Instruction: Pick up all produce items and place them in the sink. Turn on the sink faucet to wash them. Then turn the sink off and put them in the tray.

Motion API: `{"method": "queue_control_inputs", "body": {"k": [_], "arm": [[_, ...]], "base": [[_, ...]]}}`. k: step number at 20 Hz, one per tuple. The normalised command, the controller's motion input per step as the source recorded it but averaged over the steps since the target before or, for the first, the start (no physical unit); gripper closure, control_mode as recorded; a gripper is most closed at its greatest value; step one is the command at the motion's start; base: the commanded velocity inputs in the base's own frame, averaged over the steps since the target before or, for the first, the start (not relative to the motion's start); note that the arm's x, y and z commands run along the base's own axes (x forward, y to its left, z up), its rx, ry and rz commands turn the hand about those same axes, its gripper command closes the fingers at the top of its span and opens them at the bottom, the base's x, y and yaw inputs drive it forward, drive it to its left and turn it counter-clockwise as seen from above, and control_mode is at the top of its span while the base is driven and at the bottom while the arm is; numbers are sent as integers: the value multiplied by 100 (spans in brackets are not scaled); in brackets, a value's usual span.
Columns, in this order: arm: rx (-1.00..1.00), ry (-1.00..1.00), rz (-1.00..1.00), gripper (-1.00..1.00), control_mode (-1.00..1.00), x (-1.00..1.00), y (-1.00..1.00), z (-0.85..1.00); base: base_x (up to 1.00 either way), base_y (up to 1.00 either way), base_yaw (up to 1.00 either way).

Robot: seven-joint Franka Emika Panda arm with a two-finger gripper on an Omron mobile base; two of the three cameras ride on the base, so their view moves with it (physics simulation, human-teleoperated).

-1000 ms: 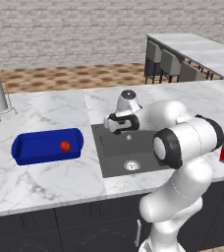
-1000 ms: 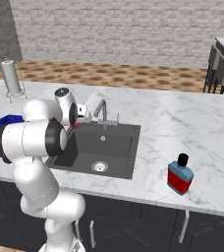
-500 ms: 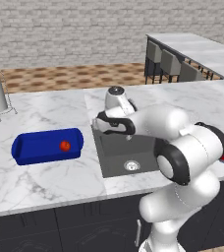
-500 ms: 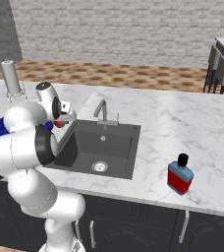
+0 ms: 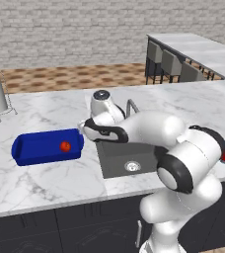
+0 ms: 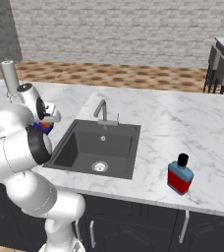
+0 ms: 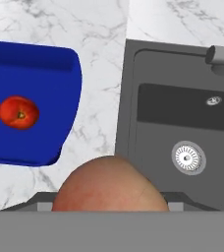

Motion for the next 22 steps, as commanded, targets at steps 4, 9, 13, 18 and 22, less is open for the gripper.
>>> {"method": "queue_control_inputs", "body": {"k": [4, 9, 13, 18, 22], "arm": [[0, 1, 0, 100, -100, 10, 52, 0], [0, 3, 0, 100, -100, 5, 58, 0], [0, 2, 0, 100, -100, 6, 50, 0], [0, 0, 0, 100, -100, 28, 27, 0], [0, 0, 0, 100, -100, 53, 4, -13]], "base": [[0, 0, 0], [0, 0, 0], [0, 0, 0], [0, 0, 0], [0, 0, 0]]}}
